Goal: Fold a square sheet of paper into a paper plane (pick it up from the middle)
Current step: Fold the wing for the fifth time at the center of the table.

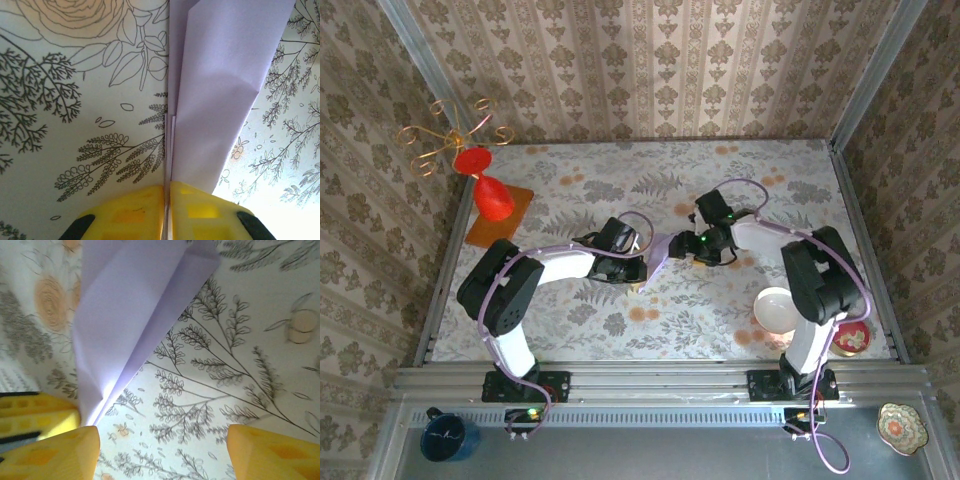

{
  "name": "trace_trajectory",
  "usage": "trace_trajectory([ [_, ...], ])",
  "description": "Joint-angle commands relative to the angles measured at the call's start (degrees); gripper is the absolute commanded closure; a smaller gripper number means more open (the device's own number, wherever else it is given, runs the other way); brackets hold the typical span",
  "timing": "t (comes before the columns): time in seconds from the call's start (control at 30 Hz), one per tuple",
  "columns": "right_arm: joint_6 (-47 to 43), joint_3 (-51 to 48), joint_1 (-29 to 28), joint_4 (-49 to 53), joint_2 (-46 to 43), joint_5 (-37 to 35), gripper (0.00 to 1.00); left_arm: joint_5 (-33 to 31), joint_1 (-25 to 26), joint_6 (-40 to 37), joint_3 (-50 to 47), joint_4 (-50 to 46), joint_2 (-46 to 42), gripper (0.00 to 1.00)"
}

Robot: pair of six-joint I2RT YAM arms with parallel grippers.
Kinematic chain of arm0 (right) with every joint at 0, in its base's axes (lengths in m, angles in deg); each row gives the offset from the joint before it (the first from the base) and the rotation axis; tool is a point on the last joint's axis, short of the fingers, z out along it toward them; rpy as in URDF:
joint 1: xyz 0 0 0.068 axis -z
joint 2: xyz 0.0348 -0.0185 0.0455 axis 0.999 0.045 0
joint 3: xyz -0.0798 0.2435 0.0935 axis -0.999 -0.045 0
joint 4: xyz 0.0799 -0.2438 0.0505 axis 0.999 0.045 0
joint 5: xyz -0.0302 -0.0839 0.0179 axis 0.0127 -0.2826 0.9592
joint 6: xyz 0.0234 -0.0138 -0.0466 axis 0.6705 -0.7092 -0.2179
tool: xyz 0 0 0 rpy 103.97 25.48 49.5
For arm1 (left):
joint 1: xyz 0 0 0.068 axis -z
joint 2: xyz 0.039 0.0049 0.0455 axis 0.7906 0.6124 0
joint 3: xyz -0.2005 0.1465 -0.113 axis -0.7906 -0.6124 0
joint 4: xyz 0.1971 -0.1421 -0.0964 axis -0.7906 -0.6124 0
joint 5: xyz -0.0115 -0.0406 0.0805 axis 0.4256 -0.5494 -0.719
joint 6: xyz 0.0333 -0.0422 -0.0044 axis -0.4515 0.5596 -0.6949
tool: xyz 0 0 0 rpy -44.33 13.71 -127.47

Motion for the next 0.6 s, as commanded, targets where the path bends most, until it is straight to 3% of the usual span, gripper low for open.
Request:
trace_trajectory([
  [0.0,1.2,-1.4,-0.5,-8.4,-4.6,5.9,0.33,0.6,0.9,0.5,-1.2,-0.9,3.5,0.87],
  [0.3,5.3,0.9,-2.8,-17.5,3.7,13.8,0.63,0.8,0.8,0.6,-1.1,-0.9,3.6,0.87],
  [0.57,5.4,5.7,-3.7,-15.8,10.5,14.1,0.73,0.8,0.8,0.8,-1.2,-0.9,3.5,0.87],
])
